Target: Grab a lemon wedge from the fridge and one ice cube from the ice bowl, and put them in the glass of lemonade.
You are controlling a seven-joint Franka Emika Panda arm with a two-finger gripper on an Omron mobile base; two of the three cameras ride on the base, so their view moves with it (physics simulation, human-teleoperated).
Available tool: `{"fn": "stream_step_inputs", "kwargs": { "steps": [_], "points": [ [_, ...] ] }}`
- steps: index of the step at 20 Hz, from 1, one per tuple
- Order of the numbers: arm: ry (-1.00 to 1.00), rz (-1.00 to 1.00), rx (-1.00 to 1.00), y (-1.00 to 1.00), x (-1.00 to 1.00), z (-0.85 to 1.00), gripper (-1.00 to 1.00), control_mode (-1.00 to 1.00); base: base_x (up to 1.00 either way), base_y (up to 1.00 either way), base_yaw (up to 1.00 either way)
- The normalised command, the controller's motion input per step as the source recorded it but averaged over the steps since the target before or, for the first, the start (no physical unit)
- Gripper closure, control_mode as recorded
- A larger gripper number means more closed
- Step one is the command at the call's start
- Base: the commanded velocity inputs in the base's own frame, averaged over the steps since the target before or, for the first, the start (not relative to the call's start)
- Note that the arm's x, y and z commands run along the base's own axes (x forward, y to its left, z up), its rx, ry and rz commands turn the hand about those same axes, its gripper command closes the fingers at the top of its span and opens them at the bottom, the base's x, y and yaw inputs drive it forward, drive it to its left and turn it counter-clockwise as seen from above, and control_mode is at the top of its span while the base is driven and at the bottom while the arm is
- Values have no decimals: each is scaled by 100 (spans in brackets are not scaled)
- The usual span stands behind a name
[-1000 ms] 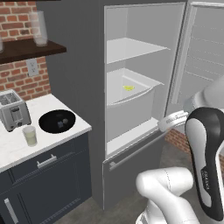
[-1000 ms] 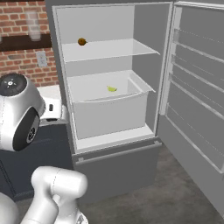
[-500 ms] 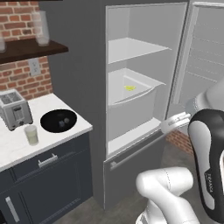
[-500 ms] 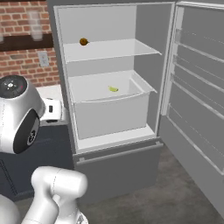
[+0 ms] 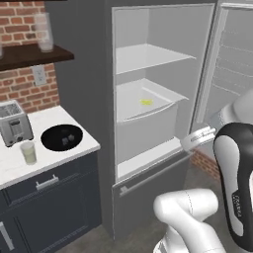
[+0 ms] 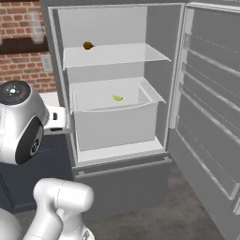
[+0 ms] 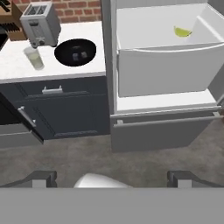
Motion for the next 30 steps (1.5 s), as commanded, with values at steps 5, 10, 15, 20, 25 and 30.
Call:
{"fn": "stream_step_inputs", "kwargs": {
  "steps": [5,10,15,20,25,30],
  "points": [
    [0,0,0,0,0,0,-100,100,29,-41,14],
    [0,0,0,0,0,0,-100,100,59,-34,17],
    [0,0,0,0,0,0,-100,100,50,-37,18],
    [0,0,0,0,0,0,-100,100,41,-46,18],
    [0,0,0,0,0,0,-100,100,2,-48,9],
    [0,0,0,0,0,0,-100,100,14,-10,1]
  ]
}}
